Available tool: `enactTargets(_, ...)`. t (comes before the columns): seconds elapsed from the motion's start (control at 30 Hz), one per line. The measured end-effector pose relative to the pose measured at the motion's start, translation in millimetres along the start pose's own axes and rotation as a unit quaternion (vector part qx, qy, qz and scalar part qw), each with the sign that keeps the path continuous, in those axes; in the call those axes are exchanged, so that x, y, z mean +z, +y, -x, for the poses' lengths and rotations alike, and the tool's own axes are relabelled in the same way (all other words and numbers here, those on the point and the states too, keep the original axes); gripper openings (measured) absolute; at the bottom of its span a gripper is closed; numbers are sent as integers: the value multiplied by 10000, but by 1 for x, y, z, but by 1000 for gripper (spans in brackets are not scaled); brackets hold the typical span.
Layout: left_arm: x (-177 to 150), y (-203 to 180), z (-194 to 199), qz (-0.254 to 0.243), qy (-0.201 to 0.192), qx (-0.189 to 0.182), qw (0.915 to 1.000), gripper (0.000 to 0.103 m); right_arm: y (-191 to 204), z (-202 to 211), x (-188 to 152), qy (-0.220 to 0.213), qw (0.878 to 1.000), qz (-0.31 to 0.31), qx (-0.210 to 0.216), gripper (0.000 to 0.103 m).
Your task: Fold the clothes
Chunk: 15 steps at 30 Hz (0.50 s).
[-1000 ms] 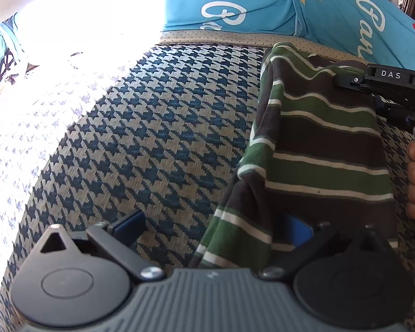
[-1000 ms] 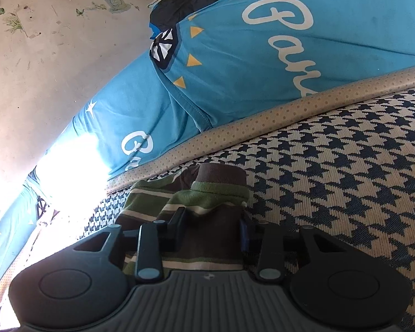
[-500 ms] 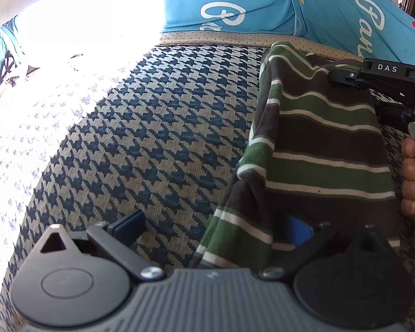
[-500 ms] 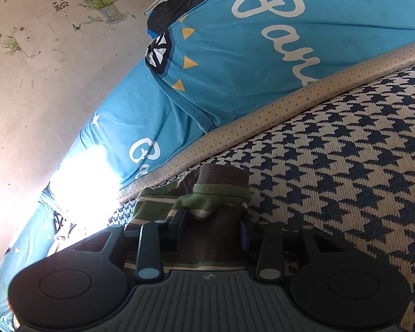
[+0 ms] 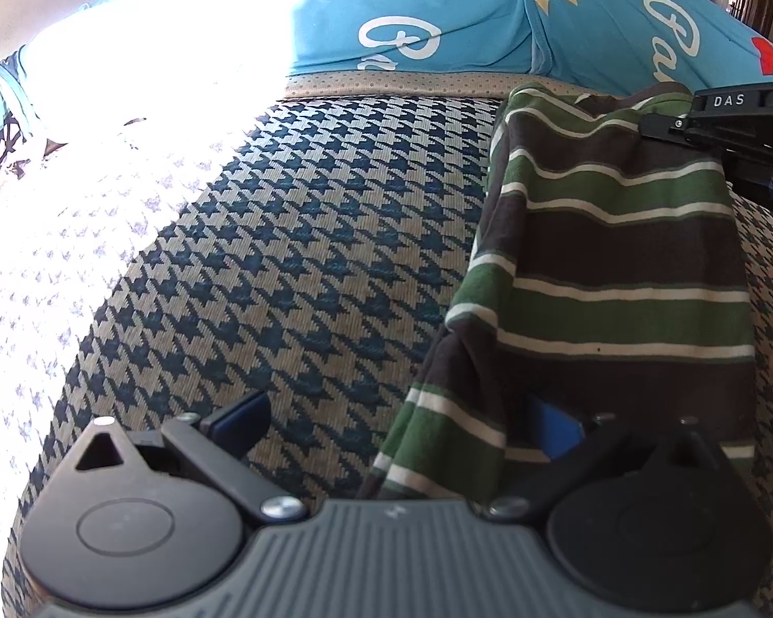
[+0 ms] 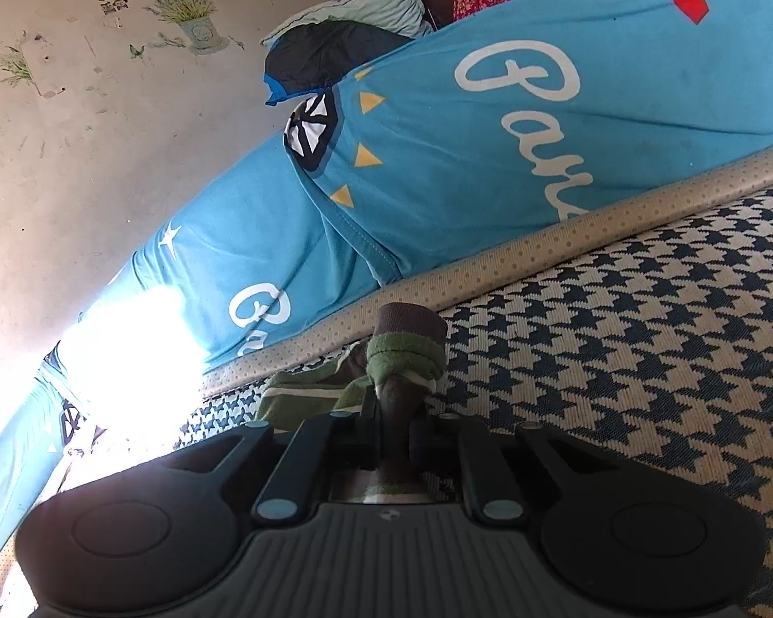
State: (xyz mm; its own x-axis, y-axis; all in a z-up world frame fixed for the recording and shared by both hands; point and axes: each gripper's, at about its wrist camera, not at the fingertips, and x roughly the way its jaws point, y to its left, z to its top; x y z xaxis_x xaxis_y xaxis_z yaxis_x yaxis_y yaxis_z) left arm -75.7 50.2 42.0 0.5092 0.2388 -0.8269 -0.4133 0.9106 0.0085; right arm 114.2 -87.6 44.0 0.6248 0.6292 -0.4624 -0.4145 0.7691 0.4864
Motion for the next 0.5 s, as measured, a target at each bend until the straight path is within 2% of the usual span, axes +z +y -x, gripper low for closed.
enactTargets(0.23, -6, -22, 13, -363, -115, -371, 9986, 103, -19, 38, 10, -400, 9961, 27, -786, 10)
enactTargets(0.5, -17, -46, 25, -716, -269, -697, 9946, 103, -68, 100, 20, -776, 9813, -144, -1758, 10)
